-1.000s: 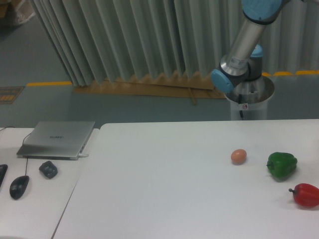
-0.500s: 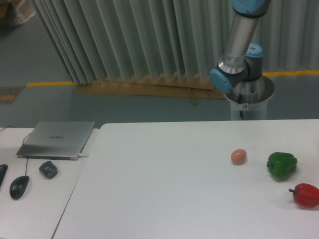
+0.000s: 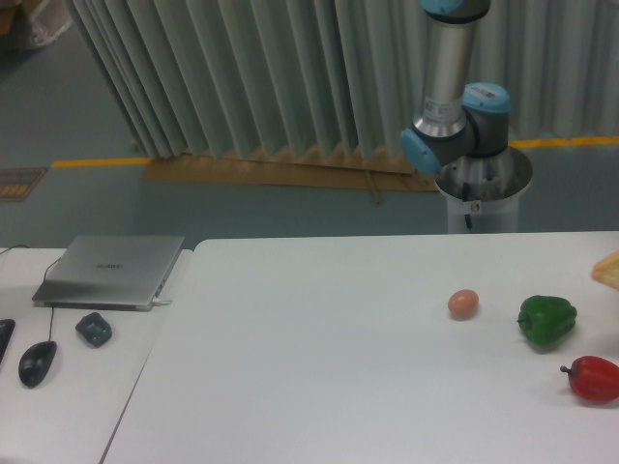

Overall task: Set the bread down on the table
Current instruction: 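Carry the held bread slice in and lower it beside the green pepper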

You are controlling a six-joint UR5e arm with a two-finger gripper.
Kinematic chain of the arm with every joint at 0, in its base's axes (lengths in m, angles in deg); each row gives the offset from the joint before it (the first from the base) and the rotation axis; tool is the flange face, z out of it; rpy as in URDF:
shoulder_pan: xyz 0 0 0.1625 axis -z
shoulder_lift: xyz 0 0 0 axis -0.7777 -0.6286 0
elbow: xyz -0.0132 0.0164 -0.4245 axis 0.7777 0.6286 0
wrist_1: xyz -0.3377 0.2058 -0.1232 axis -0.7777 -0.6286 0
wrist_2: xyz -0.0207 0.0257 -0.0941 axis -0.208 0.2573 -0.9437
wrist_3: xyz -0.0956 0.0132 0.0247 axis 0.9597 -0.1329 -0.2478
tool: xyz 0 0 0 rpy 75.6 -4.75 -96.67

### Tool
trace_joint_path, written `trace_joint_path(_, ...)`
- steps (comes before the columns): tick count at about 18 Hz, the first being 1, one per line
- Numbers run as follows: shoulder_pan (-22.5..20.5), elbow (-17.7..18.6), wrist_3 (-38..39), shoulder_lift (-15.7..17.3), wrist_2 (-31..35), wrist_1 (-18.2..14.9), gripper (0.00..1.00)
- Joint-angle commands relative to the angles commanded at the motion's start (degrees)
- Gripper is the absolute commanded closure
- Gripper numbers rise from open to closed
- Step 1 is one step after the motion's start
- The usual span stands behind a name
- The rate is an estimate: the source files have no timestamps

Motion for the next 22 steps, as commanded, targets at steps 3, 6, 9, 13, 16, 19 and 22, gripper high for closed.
trace_joint_path(3, 6.2, 0.1, 10.0, -1.1, 0.2, 4.9, 0.75)
trace_joint_path(6, 9.5, 0.0, 14.3, -2.1, 2.0, 6.9, 0.75)
trace_joint_path(9, 12.1, 0.1, 17.4, -2.6, 2.2, 7.7, 0.75)
trace_joint_path(13, 14.1, 0.0, 22.1, -3.4, 2.1, 9.7, 0.75)
trace_joint_path(16, 15.4, 0.1, 22.8, -4.9, 3.3, 11.1, 0.75)
trace_joint_path(19, 16.0, 0.1, 22.9, -6.8, 6.9, 14.4, 0.75)
trace_joint_path(22, 16.5, 0.0, 23.0, -8.2, 7.1, 15.8, 0.75)
